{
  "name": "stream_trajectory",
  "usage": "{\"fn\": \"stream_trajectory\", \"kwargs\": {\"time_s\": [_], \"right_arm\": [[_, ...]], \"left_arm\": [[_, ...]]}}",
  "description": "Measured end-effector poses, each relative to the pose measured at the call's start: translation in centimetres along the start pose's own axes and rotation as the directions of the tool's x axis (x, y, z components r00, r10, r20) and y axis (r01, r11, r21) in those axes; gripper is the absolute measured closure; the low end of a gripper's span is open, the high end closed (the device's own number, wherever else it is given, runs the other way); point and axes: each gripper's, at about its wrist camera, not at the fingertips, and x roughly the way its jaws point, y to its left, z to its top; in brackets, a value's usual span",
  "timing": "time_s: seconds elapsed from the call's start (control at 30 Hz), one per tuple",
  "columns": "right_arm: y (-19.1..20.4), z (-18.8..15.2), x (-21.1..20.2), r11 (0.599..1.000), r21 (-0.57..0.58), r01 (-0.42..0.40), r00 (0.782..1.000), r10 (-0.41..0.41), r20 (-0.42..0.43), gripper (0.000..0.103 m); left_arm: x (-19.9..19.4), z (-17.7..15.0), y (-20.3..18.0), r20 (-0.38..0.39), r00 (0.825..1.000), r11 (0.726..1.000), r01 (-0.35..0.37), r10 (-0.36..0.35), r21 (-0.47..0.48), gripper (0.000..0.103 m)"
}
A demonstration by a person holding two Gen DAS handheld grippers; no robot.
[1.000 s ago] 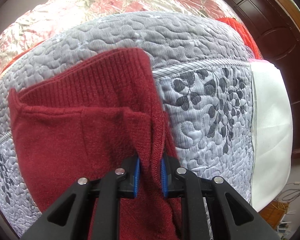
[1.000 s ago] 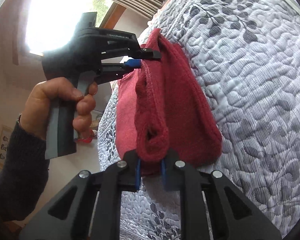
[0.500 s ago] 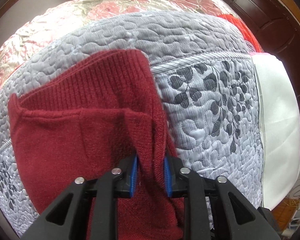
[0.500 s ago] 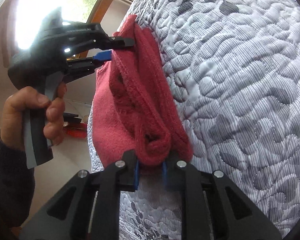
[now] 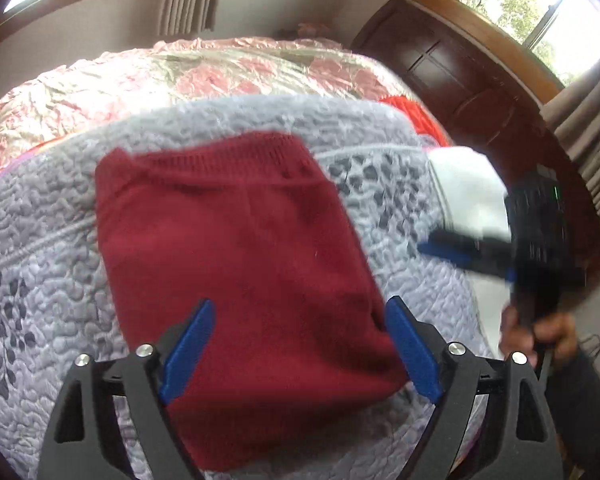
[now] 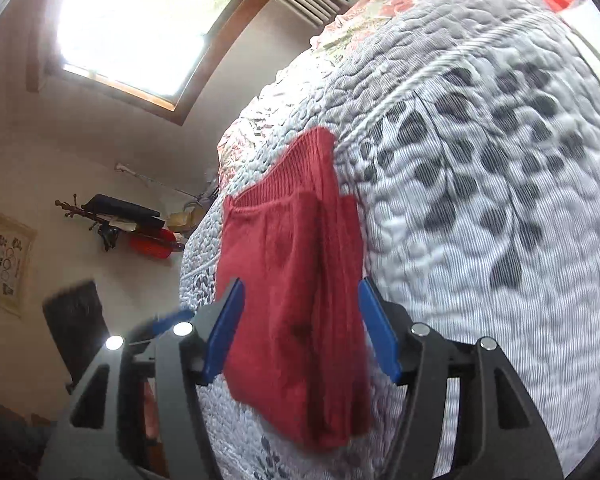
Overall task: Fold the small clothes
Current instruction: 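Open the left tool and release the folded end while the right tool holds the stack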
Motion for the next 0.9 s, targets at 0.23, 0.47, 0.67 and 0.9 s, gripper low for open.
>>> {"fn": "stream_trajectory", "kwargs": {"time_s": [0.23, 0.47, 0.67, 0.9], "right_arm": [[-0.3, 6.6, 8.2, 0.999, -0.023, -0.028, 0.994, 0.025, -0.106, 0.044], [2.7, 5.9, 10.0, 0.983, -0.177, -0.049, 0.992, 0.027, -0.124, 0.091], [-1.0, 5.6, 9.3, 0.996, -0.081, 0.031, 0.996, -0.038, -0.082, 0.070], [0.9, 3.3, 7.9, 0.997, -0.072, -0.003, 0.991, -0.007, -0.136, 0.070]], "left_arm": [[1.8, -6.1, 0.1, -0.037, 0.999, 0.999, 0.020, -0.019, 0.030, 0.016], [2.9, -7.2, 0.9, -0.047, 0.999, 1.000, 0.006, -0.006, 0.005, 0.016], [3.4, -6.6, 0.0, -0.063, 0.998, 1.000, 0.002, -0.002, 0.001, 0.016], [1.6, -6.1, -0.2, 0.007, 0.999, 0.999, 0.045, -0.045, 0.009, 0.016]]}}
